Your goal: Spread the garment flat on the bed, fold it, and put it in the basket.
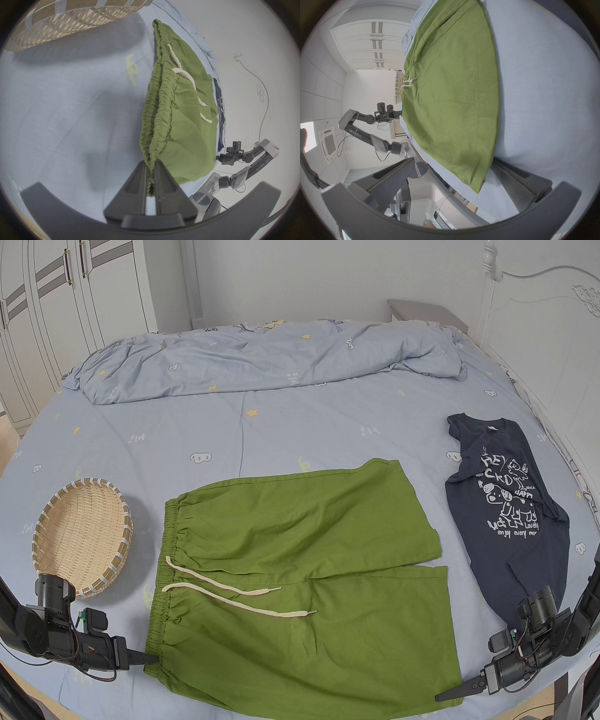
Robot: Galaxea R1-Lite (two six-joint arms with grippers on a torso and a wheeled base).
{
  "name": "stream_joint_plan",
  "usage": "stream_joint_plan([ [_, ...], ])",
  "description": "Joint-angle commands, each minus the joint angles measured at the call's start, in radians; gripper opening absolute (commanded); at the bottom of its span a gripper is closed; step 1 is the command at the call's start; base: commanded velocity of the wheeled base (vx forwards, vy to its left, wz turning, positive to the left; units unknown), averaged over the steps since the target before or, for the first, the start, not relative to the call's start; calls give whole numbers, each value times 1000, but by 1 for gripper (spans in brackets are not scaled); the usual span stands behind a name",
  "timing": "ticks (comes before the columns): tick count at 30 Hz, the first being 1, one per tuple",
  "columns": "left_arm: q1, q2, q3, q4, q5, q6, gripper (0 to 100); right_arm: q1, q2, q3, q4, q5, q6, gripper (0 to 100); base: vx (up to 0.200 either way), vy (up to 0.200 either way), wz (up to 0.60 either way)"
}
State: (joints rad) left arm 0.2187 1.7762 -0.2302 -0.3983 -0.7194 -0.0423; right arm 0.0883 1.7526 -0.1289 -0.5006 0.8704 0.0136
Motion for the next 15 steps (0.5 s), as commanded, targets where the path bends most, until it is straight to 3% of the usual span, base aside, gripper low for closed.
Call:
stream_joint_plan([
  [1, 2, 0, 0, -1, 0, -1, 0, -15, 15, 0, -3, 16, -1, 100, 0, 0, 0],
  [2, 2, 0, 0, -1, 0, -1, 0, -19, 13, 0, -3, 16, -1, 0, 0, 0, 0],
  [15, 7, 0, 2, -1, 0, -1, 0, -81, 12, 34, -3, 12, -17, 0, 0, 0, 0],
])
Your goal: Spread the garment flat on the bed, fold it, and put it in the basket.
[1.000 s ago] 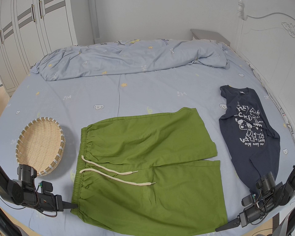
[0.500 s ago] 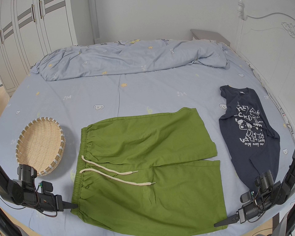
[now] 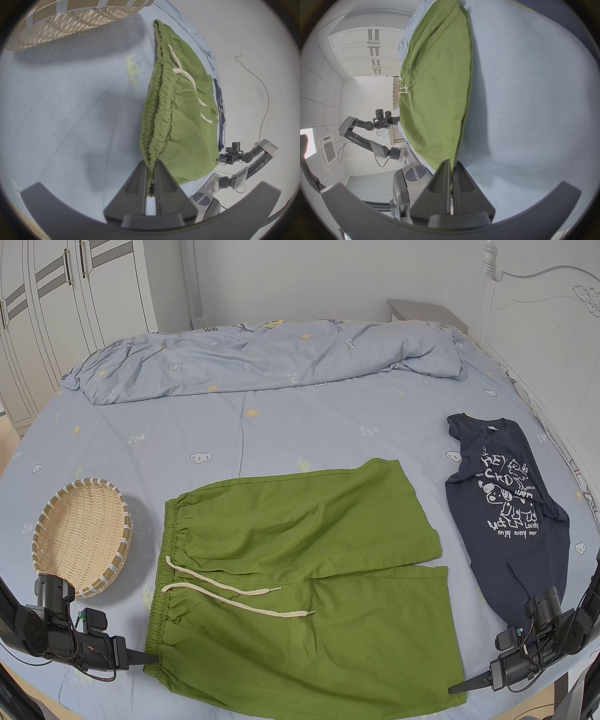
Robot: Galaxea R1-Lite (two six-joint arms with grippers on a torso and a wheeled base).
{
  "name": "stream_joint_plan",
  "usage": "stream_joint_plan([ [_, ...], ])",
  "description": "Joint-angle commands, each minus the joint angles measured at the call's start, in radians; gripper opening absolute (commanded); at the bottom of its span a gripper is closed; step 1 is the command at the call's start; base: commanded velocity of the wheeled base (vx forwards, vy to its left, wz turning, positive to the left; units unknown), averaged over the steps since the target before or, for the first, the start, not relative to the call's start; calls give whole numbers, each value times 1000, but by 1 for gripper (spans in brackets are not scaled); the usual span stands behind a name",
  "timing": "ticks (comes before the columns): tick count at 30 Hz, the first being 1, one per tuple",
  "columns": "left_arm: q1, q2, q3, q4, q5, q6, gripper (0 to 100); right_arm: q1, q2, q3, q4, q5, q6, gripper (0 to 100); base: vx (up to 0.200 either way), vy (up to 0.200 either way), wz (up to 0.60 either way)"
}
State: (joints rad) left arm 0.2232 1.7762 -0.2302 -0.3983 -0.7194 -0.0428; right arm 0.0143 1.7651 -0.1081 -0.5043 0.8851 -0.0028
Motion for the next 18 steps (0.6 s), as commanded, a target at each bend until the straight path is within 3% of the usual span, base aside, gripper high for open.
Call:
stream_joint_plan([
  [1, 2, 0, 2, -1, 0, 0, 0, -7, -1, 22, 1, -5, 0, 0, 0, 0, 0],
  [12, 13, -21, 2, -1, -8, 0, 0, 67, -41, 50, 1, -69, 3, 0, 0, 0, 0],
  [18, 12, -83, -3, 27, -8, -5, 0, 76, -205, 28, 16, -69, 76, 0, 0, 0, 0],
])
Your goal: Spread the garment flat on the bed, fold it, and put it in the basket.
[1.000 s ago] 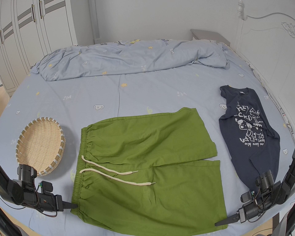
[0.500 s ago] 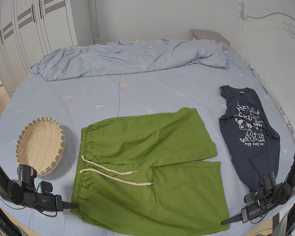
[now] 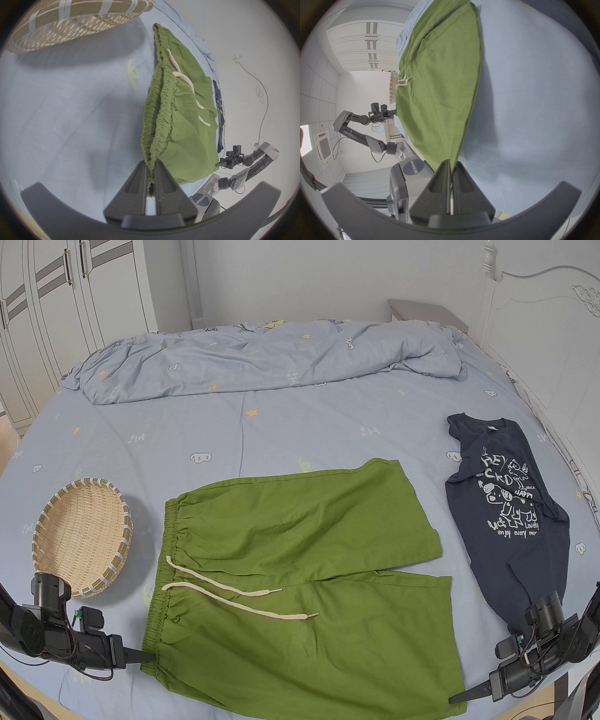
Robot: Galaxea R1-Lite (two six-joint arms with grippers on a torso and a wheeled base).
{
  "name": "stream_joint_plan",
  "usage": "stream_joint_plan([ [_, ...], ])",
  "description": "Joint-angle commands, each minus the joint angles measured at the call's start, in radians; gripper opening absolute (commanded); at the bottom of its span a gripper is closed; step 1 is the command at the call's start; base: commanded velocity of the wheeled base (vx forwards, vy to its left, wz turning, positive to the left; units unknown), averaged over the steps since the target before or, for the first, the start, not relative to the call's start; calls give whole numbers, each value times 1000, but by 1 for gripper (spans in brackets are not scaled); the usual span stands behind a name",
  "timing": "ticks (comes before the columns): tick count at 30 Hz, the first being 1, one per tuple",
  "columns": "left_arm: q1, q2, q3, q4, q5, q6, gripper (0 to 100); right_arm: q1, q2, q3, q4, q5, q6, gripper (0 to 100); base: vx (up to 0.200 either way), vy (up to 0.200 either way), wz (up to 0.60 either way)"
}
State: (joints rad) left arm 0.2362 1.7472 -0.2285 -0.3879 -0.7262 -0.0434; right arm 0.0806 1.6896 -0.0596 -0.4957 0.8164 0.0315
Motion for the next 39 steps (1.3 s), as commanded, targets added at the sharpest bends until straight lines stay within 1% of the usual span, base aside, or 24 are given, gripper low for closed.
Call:
stream_joint_plan([
  [1, -1, -64, -12, 26, -1, -6, 0, 8, -151, -29, 8, 0, 57, 0, 0, 0, 0],
  [3, -1, -78, -23, 41, -1, -12, 0, 7, -171, -43, 11, 0, 76, 0, 0, 0, 0],
  [4, -6, -138, -86, 119, 2, -81, 0, 2, -217, -89, 29, 0, 128, 0, 0, 0, 0],
  [5, -8, -163, -112, 155, 2, -119, 0, 1, -228, -106, 39, 0, 143, 0, 0, 0, 0],
  [6, -14, -212, -176, 236, 4, -208, 0, -2, -255, -143, 62, 0, 165, 0, 0, 0, 0],
  [8, -24, -273, -279, 362, 5, -312, 0, -13, -298, -212, 118, 0, 189, 0, 0, 0, 0],
  [9, -24, -291, -307, 402, 5, -320, 0, -15, -314, -241, 149, 0, 191, 0, 0, 0, 0],
  [10, -24, -291, -307, 402, 5, -320, 0, -15, -314, -241, 149, 0, 191, 0, 0, 0, 0],
  [11, -28, -333, -379, 488, 5, -319, 0, -21, -361, -370, 284, 0, 196, 0, 0, 0, 0],
  [12, -29, -336, -385, 495, 5, -320, 0, -22, -364, -387, 302, 0, 196, 0, 0, 0, 0],
  [13, -44, -341, -430, 521, 5, -326, 0, -25, -375, -477, 395, 0, 196, 0, 0, 0, 0],
  [14, -55, -341, -446, 532, 5, -331, 0, -25, -376, -517, 431, 0, 196, 0, 0, 0, 0],
  [15, -77, -334, -491, 557, 5, -345, 0, -25, -373, -611, 514, -2, 197, 0, 0, 0, 0],
  [17, -83, -331, -506, 563, 5, -351, 0, -25, -372, -638, 536, 0, 197, 0, 0, 0, 0],
  [18, -98, -301, -574, 580, 5, -385, 0, -25, -370, -753, 603, -6, 197, 0, 0, 0, 0],
  [23, -103, -176, -715, 575, 5, -435, 0, -18, -303, -933, 614, -22, 200, 0, 0, 0, 0],
  [27, -101, -110, -804, 575, 7, -449, 0, -15, -251, -1042, 614, -34, 235, 0, 0, 0, 0],
  [28, -101, -95, -836, 575, 7, -454, 0, -13, -228, -1086, 615, -65, 255, 0, 0, 0, 0],
  [30, -104, -81, -874, 577, 7, -461, 0, -1, -186, -1138, 614, -155, 266, 0, 0, 0, 0],
  [32, -107, -66, -919, 581, 7, -469, 0, 37, -137, -1189, 611, -312, 269, 0, 0, 0, 0],
  [33, -112, -57, -951, 581, 7, -477, 0, 65, -108, -1220, 609, -410, 272, 0, 0, 0, 0],
  [34, -113, -54, -959, 581, 7, -478, 0, 71, -103, -1227, 609, -428, 274, 0, 0, 0, 0],
  [35, -124, -40, -989, 583, 7, -486, 0, 94, -85, -1258, 608, -480, 277, 0, 0, 0, 0],
  [39, -143, 5, -1040, 583, 7, -487, 0, 125, -53, -1344, 611, -491, 277, 0, 0, 0, 0],
])
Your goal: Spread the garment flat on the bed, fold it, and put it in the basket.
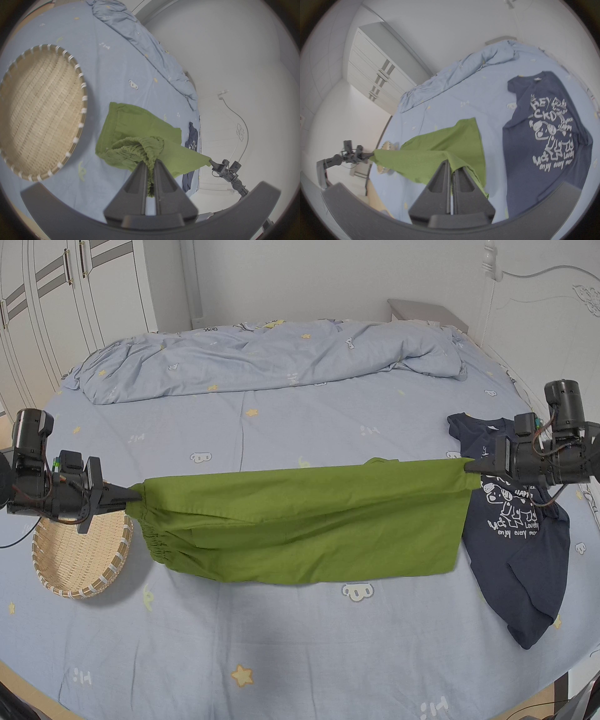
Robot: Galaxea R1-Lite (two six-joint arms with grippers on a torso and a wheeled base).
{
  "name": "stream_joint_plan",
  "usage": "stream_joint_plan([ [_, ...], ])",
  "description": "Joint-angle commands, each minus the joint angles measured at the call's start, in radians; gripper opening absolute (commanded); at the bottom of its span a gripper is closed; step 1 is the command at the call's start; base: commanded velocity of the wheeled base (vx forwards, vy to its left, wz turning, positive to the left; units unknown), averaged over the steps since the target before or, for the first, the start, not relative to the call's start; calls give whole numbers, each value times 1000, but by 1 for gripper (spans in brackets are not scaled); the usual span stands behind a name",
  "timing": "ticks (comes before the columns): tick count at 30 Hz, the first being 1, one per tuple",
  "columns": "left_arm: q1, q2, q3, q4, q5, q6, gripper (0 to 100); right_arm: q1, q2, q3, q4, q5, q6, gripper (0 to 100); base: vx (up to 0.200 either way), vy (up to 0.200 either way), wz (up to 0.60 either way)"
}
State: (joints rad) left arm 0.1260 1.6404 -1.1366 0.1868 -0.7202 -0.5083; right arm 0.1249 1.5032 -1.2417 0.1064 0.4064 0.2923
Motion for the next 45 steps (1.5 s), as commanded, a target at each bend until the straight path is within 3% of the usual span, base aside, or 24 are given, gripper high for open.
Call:
stream_joint_plan([
  [1, -32, 111, -132, 8, 1, -22, 0, 81, 134, -162, 9, -81, 16, 0, 0, 0, 0],
  [10, -26, 165, -224, 8, 2, -16, 0, 111, 235, -323, -16, -172, 1, 0, 0, 0, 0],
  [18, -20, 217, -264, 8, 2, -9, 0, 113, 302, -418, -16, -204, -4, 0, 0, 0, 0],
  [45, -5, 371, -301, -4, 12, 17, 0, 96, 451, -438, -74, -213, -30, 0, 0, 0, 0],
])
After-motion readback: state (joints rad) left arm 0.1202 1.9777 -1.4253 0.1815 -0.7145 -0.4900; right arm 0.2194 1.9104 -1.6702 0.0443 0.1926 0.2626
